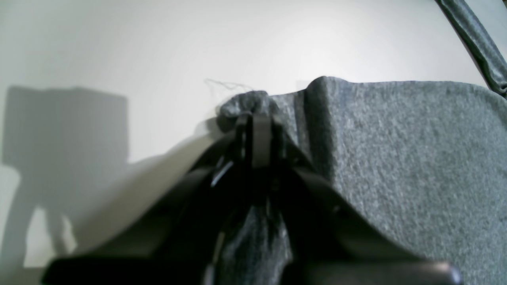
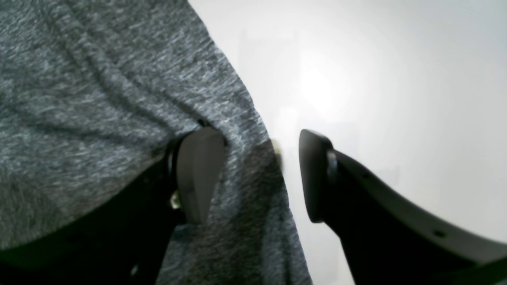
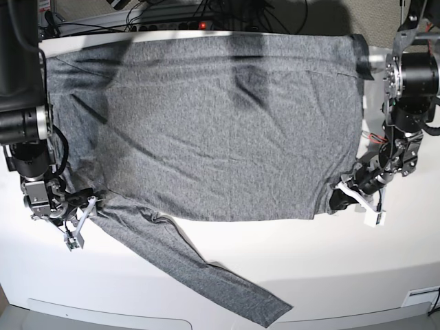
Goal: Fold the T-shirt properly
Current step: 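Move the right gripper to the opposite side edge near the sleeve, then grasp the side edges with both grippers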
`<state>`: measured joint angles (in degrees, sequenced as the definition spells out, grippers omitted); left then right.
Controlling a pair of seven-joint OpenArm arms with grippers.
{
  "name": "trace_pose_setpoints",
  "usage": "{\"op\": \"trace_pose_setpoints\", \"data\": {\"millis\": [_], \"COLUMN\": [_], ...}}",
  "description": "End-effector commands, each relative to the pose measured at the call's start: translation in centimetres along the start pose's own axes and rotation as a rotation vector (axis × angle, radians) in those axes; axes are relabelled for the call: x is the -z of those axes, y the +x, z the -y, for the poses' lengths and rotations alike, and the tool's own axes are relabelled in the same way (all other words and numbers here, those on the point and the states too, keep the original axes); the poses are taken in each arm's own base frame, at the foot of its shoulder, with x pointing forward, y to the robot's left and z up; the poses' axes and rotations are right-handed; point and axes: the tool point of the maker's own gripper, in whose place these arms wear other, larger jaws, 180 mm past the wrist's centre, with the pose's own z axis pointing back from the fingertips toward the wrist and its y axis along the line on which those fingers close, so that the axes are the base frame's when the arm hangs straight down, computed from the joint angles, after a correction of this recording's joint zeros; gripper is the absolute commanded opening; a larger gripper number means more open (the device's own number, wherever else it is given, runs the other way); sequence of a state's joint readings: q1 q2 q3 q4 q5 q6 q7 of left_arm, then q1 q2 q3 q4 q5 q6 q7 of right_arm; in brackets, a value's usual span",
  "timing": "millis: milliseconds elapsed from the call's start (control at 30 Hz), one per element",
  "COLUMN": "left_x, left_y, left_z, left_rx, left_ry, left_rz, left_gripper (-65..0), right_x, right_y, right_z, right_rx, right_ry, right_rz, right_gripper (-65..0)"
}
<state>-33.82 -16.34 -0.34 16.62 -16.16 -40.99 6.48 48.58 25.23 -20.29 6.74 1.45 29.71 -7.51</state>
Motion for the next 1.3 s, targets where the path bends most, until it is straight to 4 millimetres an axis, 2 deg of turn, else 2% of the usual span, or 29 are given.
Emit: {"op": "trace_pose_setpoints", "data": {"millis": [0, 100, 200, 400, 467, 567, 767, 867, 967, 1033, 1267], "left_x": [-0.3, -0.3, -0.3, -0.3, -0.3, -0.3, -0.3, -0.3, -0.3, -0.3, -0.3], "left_y": [-1.7, -1.7, -1.7, -1.9, -1.9, -1.8, -1.8, -1.7, -1.7, -1.7, -1.8], "left_z": [-0.7, -0.7, -0.7, -0.8, -0.8, -0.7, -0.7, -0.7, -0.7, -0.8, -0.8], "left_rx": [0.036, 0.035, 0.036, 0.035, 0.035, 0.035, 0.036, 0.036, 0.036, 0.036, 0.036], "left_ry": [0.028, 0.028, 0.028, 0.028, 0.028, 0.028, 0.028, 0.028, 0.028, 0.028, 0.028], "left_rz": [-0.103, -0.103, -0.104, -0.111, -0.111, -0.109, -0.109, -0.102, -0.103, -0.103, -0.105], "left_gripper": [-65.0, -65.0, -65.0, -65.0, -65.0, -65.0, -65.0, -65.0, -65.0, -65.0, -65.0], "right_x": [-0.4, -0.3, -0.4, -0.5, -0.4, -0.6, -1.6, -2.1, -2.1, -2.1, -2.7], "right_y": [0.3, -0.7, -1.5, -2.0, -1.8, -0.2, 3.9, 5.7, 5.8, 5.6, 4.3], "right_z": [0.3, -0.6, -0.9, -1.0, -0.9, -0.3, 0.9, 0.8, 0.7, 1.0, 3.9], "right_rx": [-0.020, -0.029, -0.005, 0.005, 0.006, 0.010, 0.021, 0.053, 0.078, 0.104, 0.144], "right_ry": [0.012, 0.042, 0.052, 0.056, 0.054, 0.045, 0.040, 0.076, 0.083, 0.075, 0.000], "right_rz": [-0.025, -0.089, -0.134, -0.166, -0.154, -0.086, 0.008, 0.056, 0.070, 0.076, 0.063], "right_gripper": [-31.0, -38.7, -43.7, -56.0, -57.0, -53.7, -35.6, -33.3, -33.2, -30.2, -29.2]}}
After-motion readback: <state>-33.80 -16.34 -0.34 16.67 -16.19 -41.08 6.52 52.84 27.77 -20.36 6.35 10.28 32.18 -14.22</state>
